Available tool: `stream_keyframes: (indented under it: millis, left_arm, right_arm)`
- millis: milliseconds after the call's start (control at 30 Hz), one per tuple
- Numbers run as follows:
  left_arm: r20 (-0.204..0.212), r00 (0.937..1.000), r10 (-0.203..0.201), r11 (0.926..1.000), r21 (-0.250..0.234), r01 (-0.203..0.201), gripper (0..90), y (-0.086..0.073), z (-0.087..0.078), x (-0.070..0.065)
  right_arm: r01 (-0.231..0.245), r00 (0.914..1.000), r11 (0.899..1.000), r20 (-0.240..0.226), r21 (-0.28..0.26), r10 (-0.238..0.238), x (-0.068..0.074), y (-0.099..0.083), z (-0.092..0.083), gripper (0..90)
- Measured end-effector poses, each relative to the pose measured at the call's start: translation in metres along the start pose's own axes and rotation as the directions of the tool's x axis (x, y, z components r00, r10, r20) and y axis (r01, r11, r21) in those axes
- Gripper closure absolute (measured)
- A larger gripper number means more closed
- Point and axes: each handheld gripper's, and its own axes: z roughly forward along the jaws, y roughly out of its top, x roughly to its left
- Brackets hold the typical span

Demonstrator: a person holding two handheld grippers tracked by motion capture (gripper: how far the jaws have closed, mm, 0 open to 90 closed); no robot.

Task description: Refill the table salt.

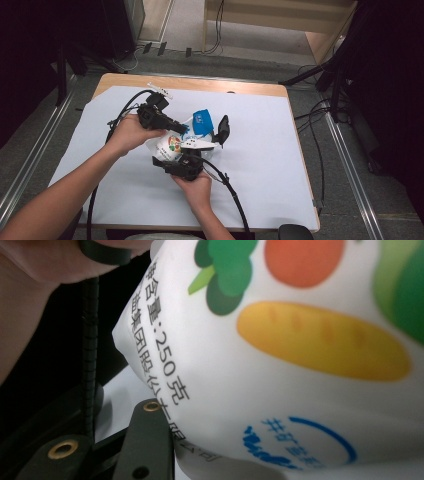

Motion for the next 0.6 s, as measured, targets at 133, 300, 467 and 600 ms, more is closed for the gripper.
stream_keyframes:
  millis: [133, 300, 467, 600]
  left_arm:
    - [-0.01, 0.9999, -0.007, 0.9999, 0.012, 0.007, 87.3, 0.0002, 0.0033, -0.0009]
    - [0.001, 1.0, -0.009, 0.9999, 0.009, 0.009, 88.0, 0.001, 0.0063, -0.0004]
    - [-0.009, 0.9999, -0.009, 0.9999, 0.004, 0.009, 88.0, 0.0007, 0.0069, -0.0006]
    - [-0.011, 0.9999, -0.013, 0.9999, 0.001, 0.013, 87.7, 0.0007, 0.0062, -0.0007]
  right_arm:
    - [0.018, 0.9996, 1.0, 0.022, 0.014, -0.019, -0.0001, -0.0006, 0.0013, 61.0]
    - [0.048, 0.9979, 0.998, 0.042, 0.039, -0.049, 0.002, -0.0003, 0.0022, 54.7]
    - [0.045, 0.9972, 0.998, 0.058, 0.049, -0.048, -0.0001, 0.0007, 0.0015, 59.9]
    - [0.021, 0.9988, 0.999, 0.044, 0.039, -0.023, -0.001, 0.0016, 0.0009, 62.1]
